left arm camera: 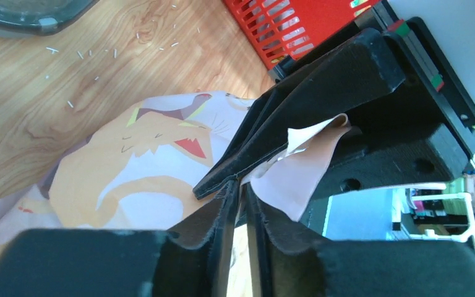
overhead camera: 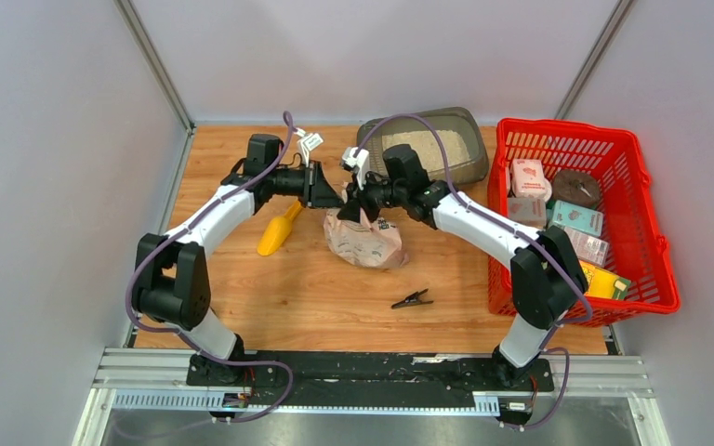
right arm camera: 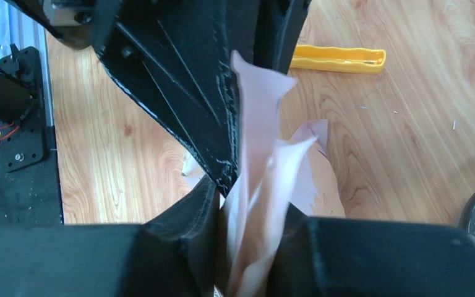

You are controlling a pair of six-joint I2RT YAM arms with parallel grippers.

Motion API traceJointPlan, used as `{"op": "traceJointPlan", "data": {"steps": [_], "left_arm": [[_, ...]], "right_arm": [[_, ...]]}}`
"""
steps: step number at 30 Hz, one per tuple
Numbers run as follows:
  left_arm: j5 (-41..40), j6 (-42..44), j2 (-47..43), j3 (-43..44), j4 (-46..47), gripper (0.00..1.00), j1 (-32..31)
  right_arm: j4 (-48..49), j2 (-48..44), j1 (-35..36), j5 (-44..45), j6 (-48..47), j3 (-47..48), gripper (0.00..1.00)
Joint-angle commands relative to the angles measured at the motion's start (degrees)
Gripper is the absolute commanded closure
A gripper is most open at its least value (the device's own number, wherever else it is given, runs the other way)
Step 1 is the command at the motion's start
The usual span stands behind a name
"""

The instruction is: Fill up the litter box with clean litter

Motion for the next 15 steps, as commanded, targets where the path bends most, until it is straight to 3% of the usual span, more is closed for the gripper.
{"op": "traceJointPlan", "data": {"steps": [1, 2, 4, 6, 9, 10, 15], "left_arm": [[5.24, -4.65, -6.41, -2.23, 16.62, 0.65, -0.47], [4.98, -4.47, -7.12, -3.89, 18.14, 0.5, -0.21], [5.85, -2.9, -8.96, -4.7, 20.7, 0.31, 0.49], [6.99, 0.52, -11.5, -4.7, 19.05, 0.28, 2.78], [7.78, 16.22, -15.46, -3.83, 5.37, 0.27, 5.77], [7.87, 29.58, -16.17, -3.21, -6.42, 0.27, 6.03], [9.99, 71.65, -18.9, -2.86, -38.91, 0.27, 6.56]], "right_arm": [[0.27, 1.89, 1.0, -4.52, 0.07, 1.86, 0.88], [-0.34, 1.89, 0.83, -5.13, -0.54, 2.03, 0.91], [-2.53, 1.72, 0.3, -7.06, -2.04, 2.82, 0.92], [-4.55, 1.54, -0.4, -8.91, -3.09, 3.44, 0.93], [-8.34, 0.75, -1.02, -11.73, -4.06, 4.41, 0.94], [-10.26, 0.66, -1.11, -12.86, -5.02, 5.1, 0.94], [-15.54, 0.92, -1.81, -16.21, -7.31, 7.92, 0.94]]}}
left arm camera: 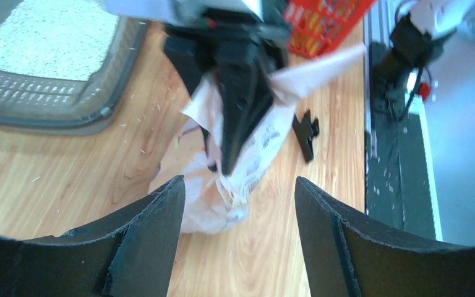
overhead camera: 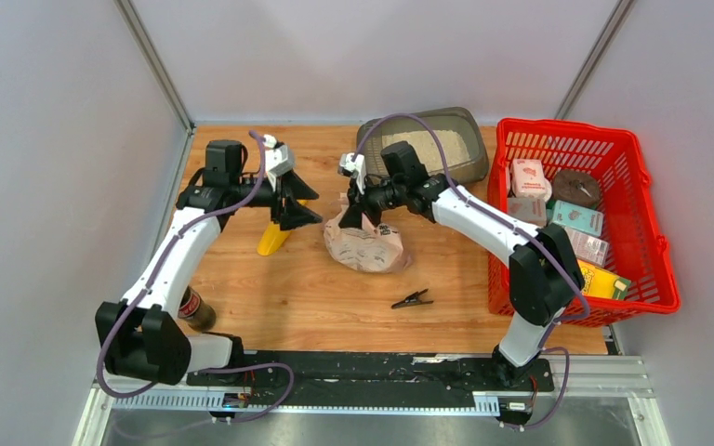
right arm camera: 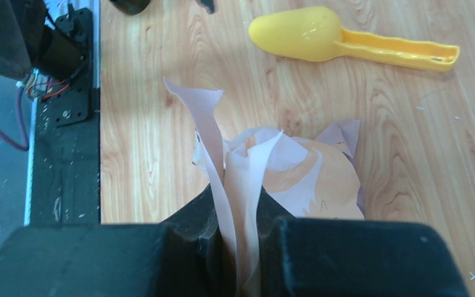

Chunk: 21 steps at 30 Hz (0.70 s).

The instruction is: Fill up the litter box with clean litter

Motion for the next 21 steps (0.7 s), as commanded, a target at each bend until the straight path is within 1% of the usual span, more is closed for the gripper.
{"op": "traceJointPlan", "data": {"steps": [1, 6, 7, 9, 11, 12, 13, 14, 15, 16, 17, 19, 21], "left_arm": [[3.47, 48.97, -1.33, 0.71, -35.05, 0.26, 0.29], [1.36, 58.9, 3.05, -0.17, -38.19, 0.26, -0.76], [1.45, 58.22, 3.67, -0.09, -36.36, 0.26, -1.46], [2.85, 54.02, 4.91, -0.35, -33.19, 0.26, -2.17], [2.42, 50.85, 4.74, -1.75, -27.67, 0.25, -3.75], [1.98, 43.09, 4.21, -3.06, -23.55, 0.25, -4.28], [1.36, 37.35, 3.6, -7.08, -10.81, 0.25, -5.15], [-1.77, 30.6, 2.03, -9.73, -2.59, 0.25, -5.51], [-3.2, 18.96, 1.23, -12.36, 5.76, 0.25, -5.86], [-4.08, 15.19, 0.79, -16.31, 18.03, 0.25, -6.21], [-6.44, 12.02, 0.52, -17.3, 21.98, 0.25, -6.39], [-7.6, 5.94, 1.39, -17.4, 26.74, 0.24, -6.57], [-7.78, 2.25, 2.27, -16.7, 27.03, 0.24, -6.57]], "right_arm": [[-9.14, -0.24, -0.85, -7.36, -2.35, 5.01, 0.94], [-11.44, 0.29, -1.2, -7.46, -3.15, 7.13, 0.94], [-11.62, 0.29, -1.11, -7.46, -3.15, 7.39, 0.94], [-11.62, 0.65, -1.11, -7.19, -2.8, 7.92, 0.94], [-11.53, 0.82, -1.11, -7.28, -2.44, 8.27, 0.94], [-11.62, 0.82, -1.11, -7.45, -2.44, 8.62, 0.94], [-11.62, 1.0, -1.11, -7.54, -2.36, 8.71, 0.94], [-11.79, 1.0, -1.03, -7.8, -2.27, 8.88, 0.95], [-12.06, 1.26, -1.11, -8.15, -2.53, 9.15, 0.95], [-12.41, 1.26, -1.11, -8.25, -2.62, 9.32, 0.95], [-12.41, 1.26, -1.2, -8.25, -2.7, 9.24, 0.95], [-12.67, 1.09, -1.11, -8.33, -2.88, 9.06, 0.95], [-12.85, 1.09, -1.2, -8.33, -2.88, 8.89, 0.95]]}}
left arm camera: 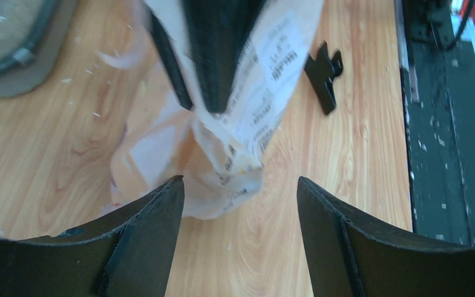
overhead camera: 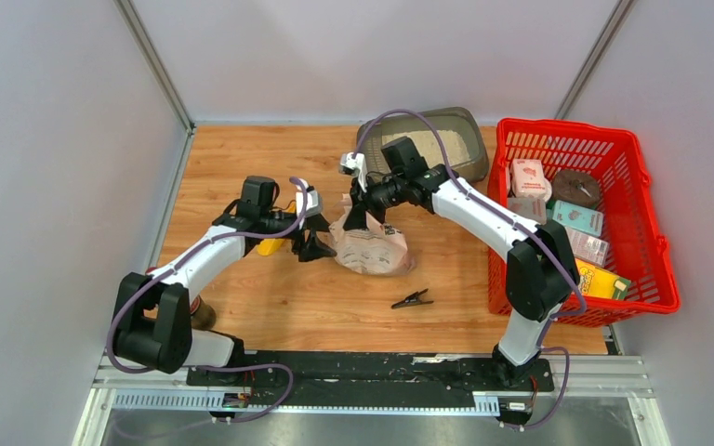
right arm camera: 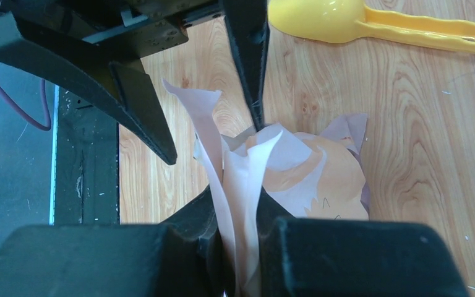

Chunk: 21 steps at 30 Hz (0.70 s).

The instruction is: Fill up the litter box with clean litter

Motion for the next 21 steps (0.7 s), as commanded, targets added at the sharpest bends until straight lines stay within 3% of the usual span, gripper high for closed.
{"op": "traceJointPlan", "data": {"steps": [1, 7, 13, 17, 21], "left_arm": [[-2.62, -17.61, -0.7, 1.53, 20.53, 0.24, -0.14], [-5.36, -17.62, -4.65, -0.83, 22.37, 0.24, -0.14], [-4.03, -18.5, -1.14, -0.58, 27.39, 0.23, -1.28], [1.65, -16.58, 1.23, 1.09, 26.96, 0.23, -1.37], [8.0, -10.1, 3.25, 3.11, 20.47, 0.23, -1.37]], "right_arm": [[-1.14, -1.08, -0.22, -4.22, 1.31, 3.36, 0.95], [-1.23, -1.08, -0.48, -4.66, 1.58, 3.09, 0.95], [-1.22, -0.64, -0.57, -5.63, 1.93, 3.71, 0.95], [-0.79, -0.73, -0.57, -5.46, 2.72, 3.88, 0.95], [-0.61, -0.64, -0.57, -5.28, 2.81, 4.15, 0.95]]}}
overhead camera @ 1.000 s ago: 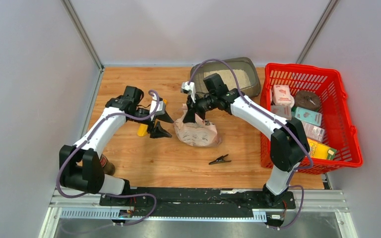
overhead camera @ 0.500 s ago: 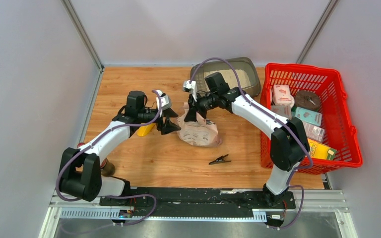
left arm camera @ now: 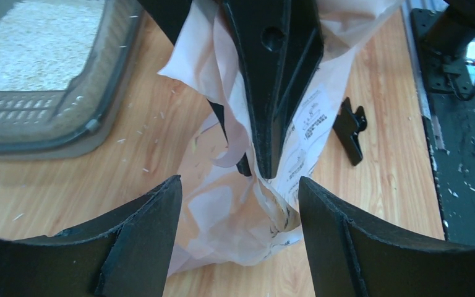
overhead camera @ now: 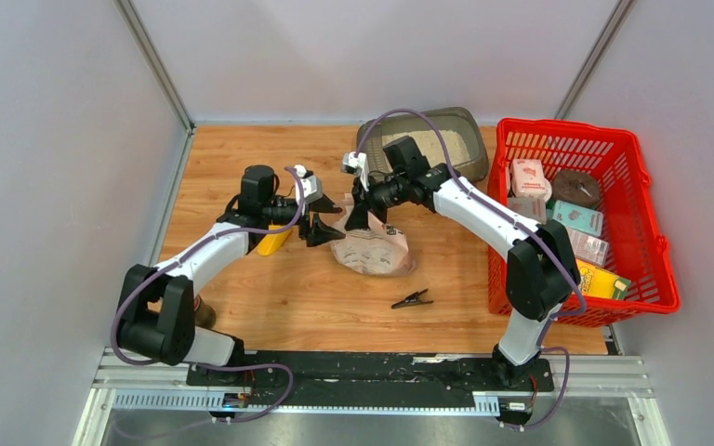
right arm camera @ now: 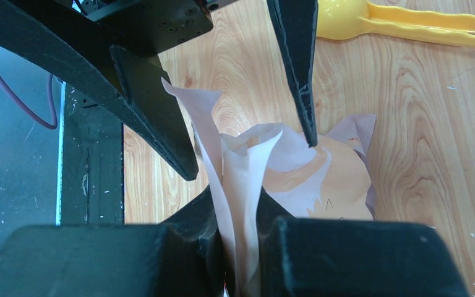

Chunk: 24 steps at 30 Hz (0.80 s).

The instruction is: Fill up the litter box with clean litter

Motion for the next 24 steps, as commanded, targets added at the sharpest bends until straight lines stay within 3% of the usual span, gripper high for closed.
{"op": "traceJointPlan", "data": {"steps": [1, 5, 9, 15, 18, 21, 22, 24], "left_arm": [[8.55, 8.04, 2.16, 3.79, -7.2, 0.23, -0.21], [9.87, 9.21, 5.23, 3.53, -8.13, 0.23, -0.39], [10.49, 1.59, 8.49, 3.62, 0.83, 0.29, -1.62], [9.79, -15.45, 11.66, 2.92, 20.66, 0.57, -3.29], [9.79, -20.48, 11.83, 1.43, 24.39, 0.72, -3.2], [9.79, -21.82, 11.04, 0.11, 23.53, 0.86, -3.03], [9.53, -21.82, 10.52, -0.68, 22.56, 0.89, -2.94], [7.6, -23.13, 8.76, -1.39, 19.76, 0.96, -1.98]], "right_arm": [[0.07, -0.47, 0.15, -4.21, 2.87, 4.17, 0.95], [0.07, -0.29, 0.24, -4.65, 2.96, 4.52, 0.95], [-0.02, 0.15, 0.24, -4.82, 3.14, 4.7, 0.95], [-0.28, 0.42, -0.02, -4.3, 3.05, 5.31, 0.93], [-0.46, 0.07, -0.46, -3.33, 2.96, 5.57, 0.9], [-1.16, -0.81, -1.86, -1.05, 3.58, 6.45, 0.74], [-1.25, -1.42, -2.3, 1.22, 5.06, 6.8, 0.54], [-1.25, -3.0, -4.32, 3.43, 6.04, 6.72, 0.4]]}}
